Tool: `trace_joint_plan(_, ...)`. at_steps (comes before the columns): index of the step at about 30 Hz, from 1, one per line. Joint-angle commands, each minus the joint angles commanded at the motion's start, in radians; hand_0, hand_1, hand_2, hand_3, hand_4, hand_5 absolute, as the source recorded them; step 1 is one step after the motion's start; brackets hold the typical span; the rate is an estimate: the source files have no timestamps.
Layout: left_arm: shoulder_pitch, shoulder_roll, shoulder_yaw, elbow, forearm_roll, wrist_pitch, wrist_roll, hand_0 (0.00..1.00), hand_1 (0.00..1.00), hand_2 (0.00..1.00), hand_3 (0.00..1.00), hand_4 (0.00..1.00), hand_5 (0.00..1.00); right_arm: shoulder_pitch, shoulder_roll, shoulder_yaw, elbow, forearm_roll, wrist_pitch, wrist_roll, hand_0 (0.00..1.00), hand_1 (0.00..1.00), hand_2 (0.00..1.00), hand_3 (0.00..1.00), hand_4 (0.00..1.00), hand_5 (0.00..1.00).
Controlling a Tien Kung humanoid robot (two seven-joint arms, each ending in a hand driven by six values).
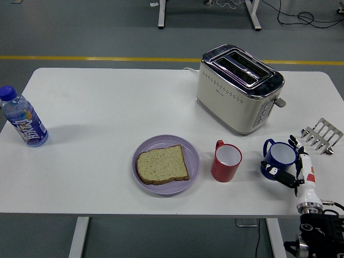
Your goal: Pick up the cup,pour liquid into bread,place the cup on the desk
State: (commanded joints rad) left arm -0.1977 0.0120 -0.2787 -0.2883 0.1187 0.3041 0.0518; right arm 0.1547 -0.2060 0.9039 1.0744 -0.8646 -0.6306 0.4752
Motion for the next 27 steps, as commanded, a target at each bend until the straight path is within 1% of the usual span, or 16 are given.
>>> trace_joint_plan(26,0.003,-0.005,-0.008,0.0,0.01,0.001,0.005,0.682,0.69,0.695,0.549,0.252,0.998,0.021,0.008,-0.022,-0.038,0.043,0.004,0.024,0.937,0.82,0.905,0.897,0.996,0.05)
trace_joint_plan(27,0.004,-0.005,-0.008,0.0,0.012,0.001,0.005,0.682,0.69,0.695,0.549,0.253,0.998,0.021,0.008,-0.023,-0.04,0.045,0.004,0.025,0.935,0.814,0.892,0.887,0.995,0.05)
